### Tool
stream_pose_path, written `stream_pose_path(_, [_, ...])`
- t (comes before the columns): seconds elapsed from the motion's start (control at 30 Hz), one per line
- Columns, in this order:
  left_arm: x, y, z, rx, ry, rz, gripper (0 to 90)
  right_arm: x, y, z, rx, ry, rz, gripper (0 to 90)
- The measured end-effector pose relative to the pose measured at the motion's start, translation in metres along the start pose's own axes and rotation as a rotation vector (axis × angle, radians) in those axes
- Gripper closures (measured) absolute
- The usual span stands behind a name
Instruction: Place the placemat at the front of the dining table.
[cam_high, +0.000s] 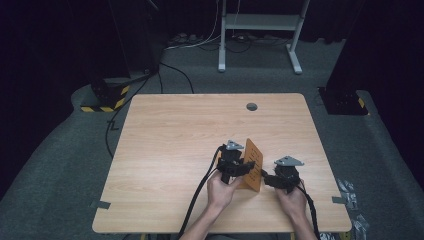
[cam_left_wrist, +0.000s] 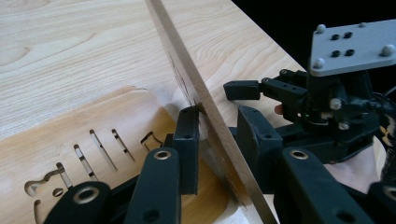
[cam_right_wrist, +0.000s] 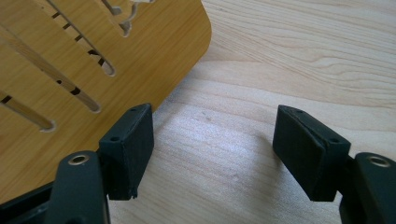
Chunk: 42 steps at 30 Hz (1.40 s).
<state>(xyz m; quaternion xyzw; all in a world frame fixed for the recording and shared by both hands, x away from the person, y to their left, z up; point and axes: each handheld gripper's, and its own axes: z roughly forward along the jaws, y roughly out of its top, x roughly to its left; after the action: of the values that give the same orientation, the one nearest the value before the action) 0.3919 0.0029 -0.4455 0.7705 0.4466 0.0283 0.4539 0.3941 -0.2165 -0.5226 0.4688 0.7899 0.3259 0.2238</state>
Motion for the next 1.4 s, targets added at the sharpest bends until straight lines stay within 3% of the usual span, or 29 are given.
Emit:
stream_pose_path(0.37, [-0.010, 0.003, -0.006, 0.008, -0.006, 0.044, 72.1, -0.002, 0.000, 0.000, 0.007, 0.009, 0.023, 28.4])
stream_pose_path(0.8, [-0.011, 0.007, -0.018, 0.003, -0.047, 0.045, 74.1, -0.003, 0.000, 0.000, 0.006, 0.011, 0.016, 28.4])
stream_pose_path(0.83, [-0.011, 0.007, -0.019, 0.001, -0.035, 0.055, 76.6, -0.003, 0.000, 0.000, 0.005, 0.011, 0.016, 28.4])
stream_pose_path(0.87, [-0.011, 0.007, -0.021, -0.016, -0.048, 0.061, 86.0, -0.003, -0.001, 0.000, 0.000, 0.006, 0.019, 28.7])
stream_pose_path(0.93, [-0.008, 0.008, -0.025, -0.017, -0.077, 0.036, 86.1, -0.003, -0.001, 0.000, 0.000, 0.007, 0.021, 28.7])
stream_pose_path(1.03, [-0.009, 0.008, -0.027, -0.018, -0.052, 0.053, 86.2, -0.003, 0.000, 0.000, 0.002, 0.007, 0.025, 28.7])
stream_pose_path(1.4, [-0.009, 0.012, -0.037, -0.045, -0.064, 0.060, 86.1, -0.003, 0.000, 0.000, 0.003, 0.009, 0.026, 28.6])
